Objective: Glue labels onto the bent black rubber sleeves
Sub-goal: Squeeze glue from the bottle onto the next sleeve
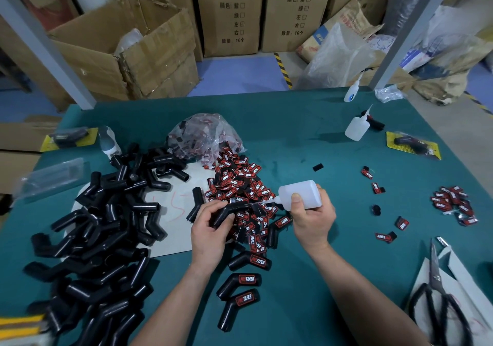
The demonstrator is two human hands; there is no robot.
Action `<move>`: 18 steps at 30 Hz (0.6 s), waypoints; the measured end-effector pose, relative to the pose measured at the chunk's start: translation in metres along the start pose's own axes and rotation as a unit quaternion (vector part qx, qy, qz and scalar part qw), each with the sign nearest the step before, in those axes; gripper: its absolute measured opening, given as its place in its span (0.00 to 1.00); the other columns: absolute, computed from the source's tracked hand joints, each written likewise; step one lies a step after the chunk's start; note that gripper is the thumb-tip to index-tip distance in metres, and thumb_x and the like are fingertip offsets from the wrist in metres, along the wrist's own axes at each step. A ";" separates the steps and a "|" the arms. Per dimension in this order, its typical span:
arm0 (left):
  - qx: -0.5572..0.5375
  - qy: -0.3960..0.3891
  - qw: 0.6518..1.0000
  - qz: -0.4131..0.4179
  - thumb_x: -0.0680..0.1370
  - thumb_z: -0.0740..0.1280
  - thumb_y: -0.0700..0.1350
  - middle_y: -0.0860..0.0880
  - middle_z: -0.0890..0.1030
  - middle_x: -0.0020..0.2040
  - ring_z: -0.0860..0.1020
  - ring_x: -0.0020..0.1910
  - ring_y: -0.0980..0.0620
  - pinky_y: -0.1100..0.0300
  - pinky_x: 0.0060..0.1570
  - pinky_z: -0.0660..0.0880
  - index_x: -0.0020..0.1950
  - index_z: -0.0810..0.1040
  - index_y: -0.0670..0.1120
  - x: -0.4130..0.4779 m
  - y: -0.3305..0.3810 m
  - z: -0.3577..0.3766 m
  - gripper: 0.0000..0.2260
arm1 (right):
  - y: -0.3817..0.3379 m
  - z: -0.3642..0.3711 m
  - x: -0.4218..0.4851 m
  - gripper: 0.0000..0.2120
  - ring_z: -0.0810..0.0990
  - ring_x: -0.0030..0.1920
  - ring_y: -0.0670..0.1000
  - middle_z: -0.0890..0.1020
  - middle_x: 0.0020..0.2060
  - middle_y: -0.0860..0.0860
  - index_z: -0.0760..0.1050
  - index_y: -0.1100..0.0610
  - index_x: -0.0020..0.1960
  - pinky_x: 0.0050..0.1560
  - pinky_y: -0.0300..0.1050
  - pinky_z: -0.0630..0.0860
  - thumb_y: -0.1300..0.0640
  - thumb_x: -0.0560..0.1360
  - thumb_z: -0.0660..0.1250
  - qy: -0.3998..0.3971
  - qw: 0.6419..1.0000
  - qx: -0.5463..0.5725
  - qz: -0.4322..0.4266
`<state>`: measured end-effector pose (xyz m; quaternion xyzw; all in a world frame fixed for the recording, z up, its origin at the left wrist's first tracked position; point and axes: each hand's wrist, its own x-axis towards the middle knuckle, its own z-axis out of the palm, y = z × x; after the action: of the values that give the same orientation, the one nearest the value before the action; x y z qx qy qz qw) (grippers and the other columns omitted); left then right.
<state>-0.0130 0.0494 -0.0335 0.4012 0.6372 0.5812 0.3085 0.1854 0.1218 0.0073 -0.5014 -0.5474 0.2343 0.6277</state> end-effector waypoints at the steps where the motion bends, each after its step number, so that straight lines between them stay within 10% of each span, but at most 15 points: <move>1: 0.002 0.001 1.000 0.001 0.75 0.76 0.34 0.59 0.82 0.56 0.80 0.61 0.57 0.69 0.63 0.72 0.55 0.84 0.58 0.000 0.000 0.000 0.19 | 0.000 0.000 0.000 0.10 0.72 0.34 0.40 0.74 0.35 0.39 0.72 0.54 0.43 0.37 0.28 0.68 0.49 0.71 0.69 -0.002 1.000 -0.001 -0.003; 18: -0.007 0.005 1.000 -0.025 0.75 0.77 0.34 0.60 0.82 0.54 0.81 0.58 0.58 0.68 0.61 0.74 0.54 0.84 0.57 -0.003 0.011 0.000 0.17 | 0.003 0.003 -0.005 0.17 0.72 0.34 0.51 0.74 0.34 0.51 0.75 0.65 0.42 0.34 0.37 0.71 0.49 0.72 0.69 -0.024 0.999 -0.013 -0.027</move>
<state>-0.0101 0.0469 -0.0225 0.3804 0.6447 0.5794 0.3226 0.1821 0.1194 0.0022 -0.4886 -0.5789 0.2221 0.6138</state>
